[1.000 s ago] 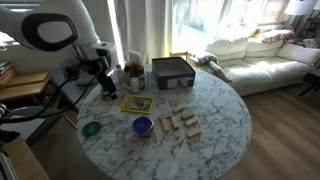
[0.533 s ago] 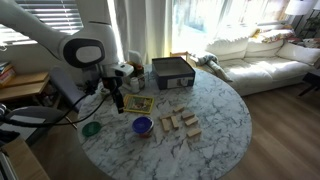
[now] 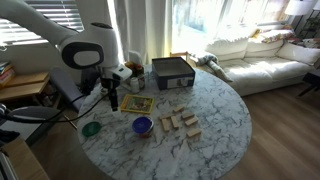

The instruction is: Put the measuring spoon upside down

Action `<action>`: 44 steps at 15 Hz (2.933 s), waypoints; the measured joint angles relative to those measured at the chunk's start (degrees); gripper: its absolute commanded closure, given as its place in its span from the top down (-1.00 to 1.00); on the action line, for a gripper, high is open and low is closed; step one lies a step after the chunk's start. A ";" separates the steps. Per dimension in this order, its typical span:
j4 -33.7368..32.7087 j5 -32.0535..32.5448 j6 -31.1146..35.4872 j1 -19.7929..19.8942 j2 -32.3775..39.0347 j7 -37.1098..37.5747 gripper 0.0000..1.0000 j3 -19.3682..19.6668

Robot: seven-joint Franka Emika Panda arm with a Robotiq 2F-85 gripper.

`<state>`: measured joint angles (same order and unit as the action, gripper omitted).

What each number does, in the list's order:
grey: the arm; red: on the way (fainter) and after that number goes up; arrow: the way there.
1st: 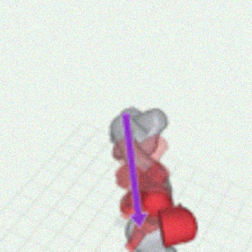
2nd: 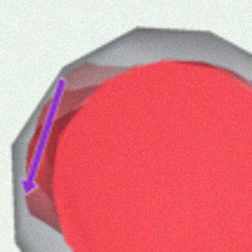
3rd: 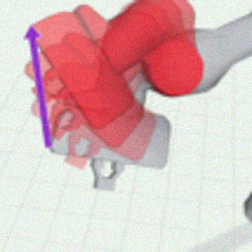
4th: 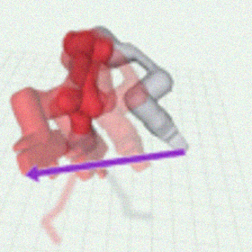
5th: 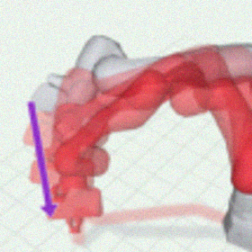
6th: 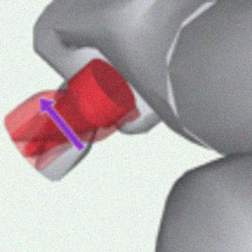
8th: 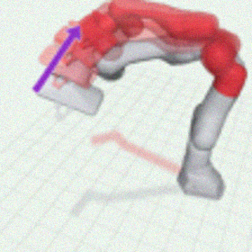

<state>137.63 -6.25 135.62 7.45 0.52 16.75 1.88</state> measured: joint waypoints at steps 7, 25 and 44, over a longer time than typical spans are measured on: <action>-0.53 -6.73 0.02 -0.33 1.80 -0.07 1.00 0.07; -7.04 -32.35 1.13 -1.00 14.12 6.73 1.00 -0.06; -8.01 -39.13 11.23 -5.40 18.29 -0.99 1.00 -2.66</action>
<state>129.62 -45.38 146.86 2.05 18.80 15.77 -0.77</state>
